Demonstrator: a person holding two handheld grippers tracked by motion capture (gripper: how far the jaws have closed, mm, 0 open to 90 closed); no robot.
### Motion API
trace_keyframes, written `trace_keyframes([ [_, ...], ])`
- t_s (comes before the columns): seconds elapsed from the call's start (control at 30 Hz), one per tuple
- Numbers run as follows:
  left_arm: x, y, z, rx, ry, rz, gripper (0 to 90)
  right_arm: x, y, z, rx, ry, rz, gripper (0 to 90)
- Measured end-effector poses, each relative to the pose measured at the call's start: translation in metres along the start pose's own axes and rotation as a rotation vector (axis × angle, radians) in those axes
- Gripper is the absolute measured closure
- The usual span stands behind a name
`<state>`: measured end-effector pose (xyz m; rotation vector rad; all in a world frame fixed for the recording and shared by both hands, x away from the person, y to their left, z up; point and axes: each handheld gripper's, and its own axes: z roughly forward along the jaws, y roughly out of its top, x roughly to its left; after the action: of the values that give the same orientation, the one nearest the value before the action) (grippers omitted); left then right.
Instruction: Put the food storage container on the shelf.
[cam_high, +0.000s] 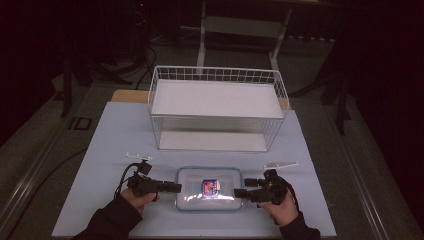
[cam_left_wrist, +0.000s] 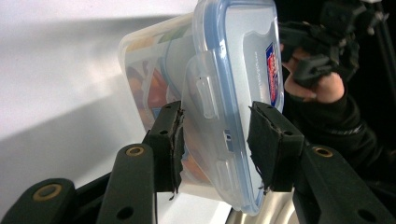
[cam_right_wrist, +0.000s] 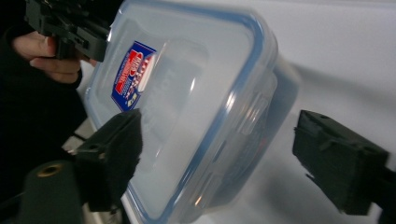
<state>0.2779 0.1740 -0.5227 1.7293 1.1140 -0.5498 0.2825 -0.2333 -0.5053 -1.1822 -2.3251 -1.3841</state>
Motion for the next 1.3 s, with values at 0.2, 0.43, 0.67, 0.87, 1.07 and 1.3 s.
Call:
trace_keyframes([
  [0.2, -0.004, -0.007, -0.002, -0.022, -0.007, 0.046, 58.5, -0.005, -0.003, 0.000, 0.022, 0.052, 0.068, 29.3],
  [0.43, -0.008, -0.009, -0.002, -0.021, 0.004, 0.065, 58.5, -0.007, -0.004, 0.000, 0.042, 0.099, 0.109, 35.8],
  [0.67, -0.013, -0.013, -0.003, -0.028, 0.022, 0.083, 58.6, -0.008, -0.007, -0.008, 0.059, 0.125, 0.150, 51.5],
  [0.87, -0.016, -0.015, -0.003, -0.033, 0.031, 0.079, 58.6, -0.005, -0.007, -0.010, 0.064, 0.117, 0.160, 52.2],
  [1.07, -0.025, -0.013, 0.000, -0.045, 0.070, 0.085, 58.4, -0.003, -0.007, -0.012, 0.055, 0.094, 0.147, 51.9],
  [1.3, -0.030, 0.000, -0.001, -0.076, 0.076, 0.121, 58.4, -0.003, 0.003, -0.019, 0.024, 0.080, 0.123, 51.9],
])
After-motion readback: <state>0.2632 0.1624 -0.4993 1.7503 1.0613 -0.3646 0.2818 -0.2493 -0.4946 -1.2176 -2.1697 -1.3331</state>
